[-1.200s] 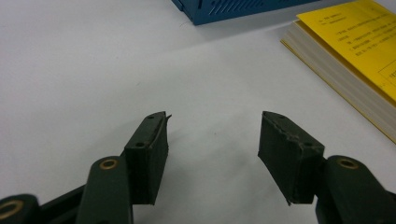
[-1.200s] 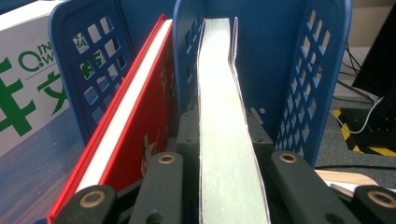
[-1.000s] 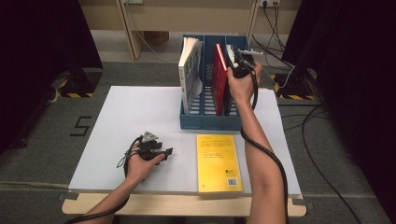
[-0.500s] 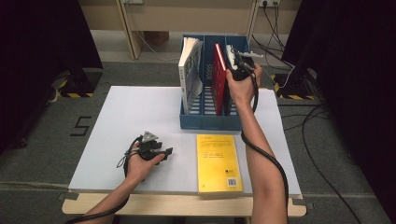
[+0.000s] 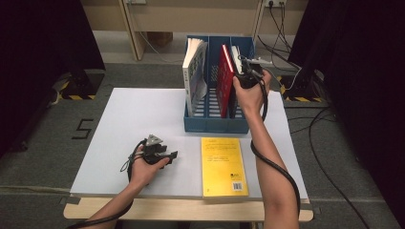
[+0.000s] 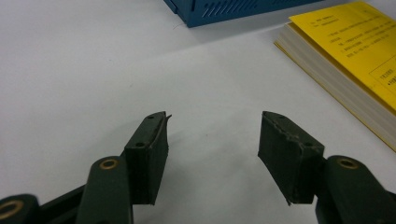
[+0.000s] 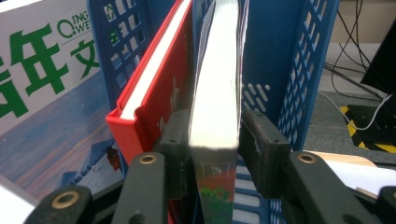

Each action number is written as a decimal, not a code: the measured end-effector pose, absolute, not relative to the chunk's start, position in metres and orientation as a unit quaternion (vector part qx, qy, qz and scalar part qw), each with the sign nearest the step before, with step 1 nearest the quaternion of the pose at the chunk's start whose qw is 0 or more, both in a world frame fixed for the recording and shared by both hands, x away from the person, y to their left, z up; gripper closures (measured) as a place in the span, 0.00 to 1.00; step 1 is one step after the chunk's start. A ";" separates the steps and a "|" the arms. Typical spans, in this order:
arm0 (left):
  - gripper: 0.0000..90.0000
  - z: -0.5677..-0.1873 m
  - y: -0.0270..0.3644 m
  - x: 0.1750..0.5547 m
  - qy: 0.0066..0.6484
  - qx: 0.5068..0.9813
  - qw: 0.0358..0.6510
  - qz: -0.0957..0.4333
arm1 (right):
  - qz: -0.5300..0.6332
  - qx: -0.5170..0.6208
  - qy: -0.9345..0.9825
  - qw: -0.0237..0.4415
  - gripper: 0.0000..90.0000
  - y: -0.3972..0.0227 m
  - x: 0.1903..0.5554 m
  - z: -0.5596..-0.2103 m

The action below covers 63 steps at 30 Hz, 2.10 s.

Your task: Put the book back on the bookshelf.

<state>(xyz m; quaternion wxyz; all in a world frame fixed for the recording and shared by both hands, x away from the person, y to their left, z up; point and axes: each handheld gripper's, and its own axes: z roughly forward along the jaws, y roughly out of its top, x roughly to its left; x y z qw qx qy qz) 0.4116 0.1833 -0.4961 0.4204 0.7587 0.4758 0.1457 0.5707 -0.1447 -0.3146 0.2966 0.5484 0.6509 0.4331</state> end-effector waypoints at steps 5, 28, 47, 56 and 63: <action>0.47 -0.495 0.181 0.411 0.475 0.758 0.424 0.145 | 0.436 0.545 0.653 0.295 0.70 -0.146 0.563 -0.312; 0.46 -0.480 0.162 0.409 0.454 0.763 0.443 0.128 | 0.438 0.552 0.654 0.275 0.69 -0.162 0.524 -0.311; 0.46 -0.475 0.143 0.405 0.435 0.772 0.453 0.099 | 0.415 0.589 0.663 0.203 0.67 -0.179 0.489 -0.349; 0.47 -0.472 0.131 0.404 0.427 0.775 0.458 0.090 | 0.409 0.599 0.670 0.161 0.66 -0.185 0.471 -0.374; 0.48 -0.472 0.120 0.405 0.422 0.778 0.458 0.083 | 0.401 0.607 0.671 0.144 0.66 -0.189 0.461 -0.393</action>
